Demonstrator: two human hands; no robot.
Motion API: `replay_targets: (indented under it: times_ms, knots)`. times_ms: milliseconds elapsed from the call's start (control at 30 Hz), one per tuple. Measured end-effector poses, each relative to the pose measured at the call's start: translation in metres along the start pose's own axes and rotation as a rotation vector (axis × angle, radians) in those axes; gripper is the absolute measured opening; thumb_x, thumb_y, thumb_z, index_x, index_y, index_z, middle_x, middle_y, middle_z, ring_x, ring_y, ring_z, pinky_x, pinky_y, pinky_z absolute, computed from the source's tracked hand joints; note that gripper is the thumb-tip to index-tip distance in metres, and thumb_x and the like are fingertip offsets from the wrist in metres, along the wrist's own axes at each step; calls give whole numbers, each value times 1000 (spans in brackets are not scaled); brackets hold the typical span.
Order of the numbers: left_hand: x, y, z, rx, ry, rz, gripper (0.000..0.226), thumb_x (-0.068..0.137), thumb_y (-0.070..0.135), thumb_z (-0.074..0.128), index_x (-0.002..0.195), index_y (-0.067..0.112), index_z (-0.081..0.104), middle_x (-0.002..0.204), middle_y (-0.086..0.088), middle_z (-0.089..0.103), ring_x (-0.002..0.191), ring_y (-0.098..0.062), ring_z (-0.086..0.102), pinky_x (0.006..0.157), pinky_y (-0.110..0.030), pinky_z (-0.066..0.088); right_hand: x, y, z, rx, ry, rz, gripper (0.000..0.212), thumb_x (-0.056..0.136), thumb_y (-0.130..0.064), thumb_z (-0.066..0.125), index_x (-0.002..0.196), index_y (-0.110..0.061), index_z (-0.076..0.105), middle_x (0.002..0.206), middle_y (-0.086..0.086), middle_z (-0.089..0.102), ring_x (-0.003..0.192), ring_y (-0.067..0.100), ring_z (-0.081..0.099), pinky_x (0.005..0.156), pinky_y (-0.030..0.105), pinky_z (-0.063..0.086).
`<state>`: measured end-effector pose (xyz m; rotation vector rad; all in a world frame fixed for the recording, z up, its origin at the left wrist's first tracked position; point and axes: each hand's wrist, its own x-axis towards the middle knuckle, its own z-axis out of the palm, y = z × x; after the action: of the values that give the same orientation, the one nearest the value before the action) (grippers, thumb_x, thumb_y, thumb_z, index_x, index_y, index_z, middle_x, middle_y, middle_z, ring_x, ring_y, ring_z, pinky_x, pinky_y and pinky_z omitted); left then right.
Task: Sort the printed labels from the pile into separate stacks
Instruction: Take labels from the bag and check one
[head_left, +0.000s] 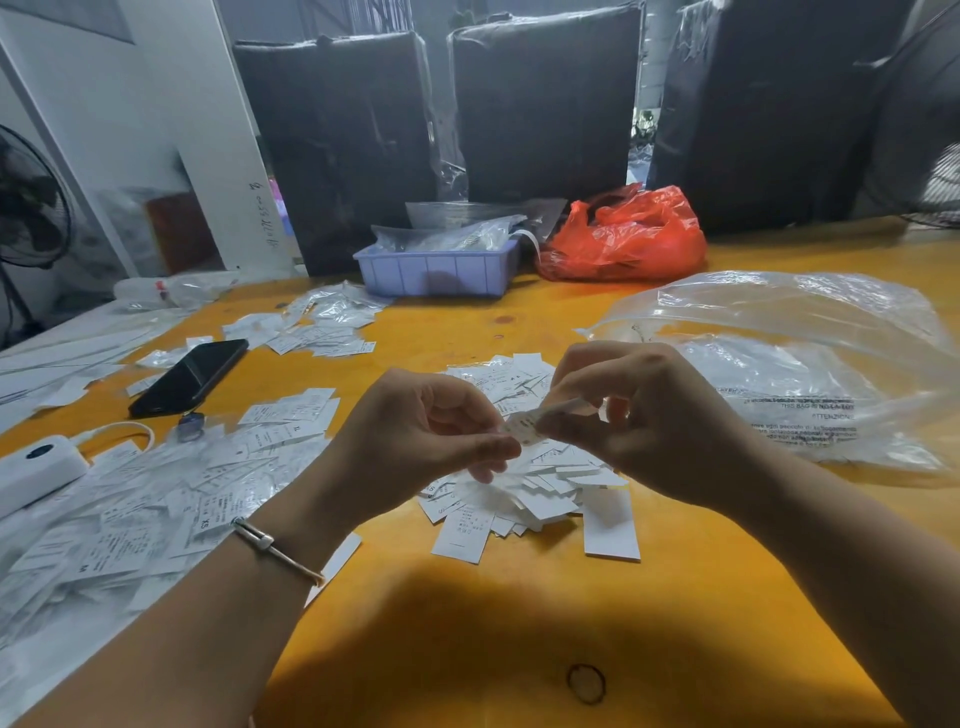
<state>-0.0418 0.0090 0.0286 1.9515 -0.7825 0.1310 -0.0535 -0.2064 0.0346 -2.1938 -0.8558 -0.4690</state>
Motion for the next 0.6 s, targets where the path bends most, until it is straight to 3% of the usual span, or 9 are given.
replay_targets:
  times_ms: [200, 300, 600]
  knots:
    - [0, -2, 4, 82, -71, -41, 33, 72, 28, 74, 86, -2, 73, 72, -6, 75, 65, -18, 73, 63, -24, 59, 0, 1, 1, -133, -73, 14, 4, 82, -21, 74, 80, -22, 77, 76, -16, 60, 64, 11, 56, 55, 24, 39]
    - [0, -3, 3, 98, -86, -49, 32, 74, 29, 73, 85, -1, 74, 73, -5, 75, 65, -17, 73, 63, -24, 59, 1, 3, 0, -144, -80, 55, 3, 81, -22, 75, 81, -23, 78, 74, -19, 59, 66, 9, 57, 56, 23, 40]
    - [0, -3, 3, 94, -123, -85, 31, 76, 28, 70, 88, -1, 74, 76, -5, 76, 66, -16, 74, 61, -17, 55, 1, 2, 2, -42, -123, 129, 5, 81, -19, 75, 77, -21, 77, 72, -10, 62, 68, 10, 57, 58, 26, 42]
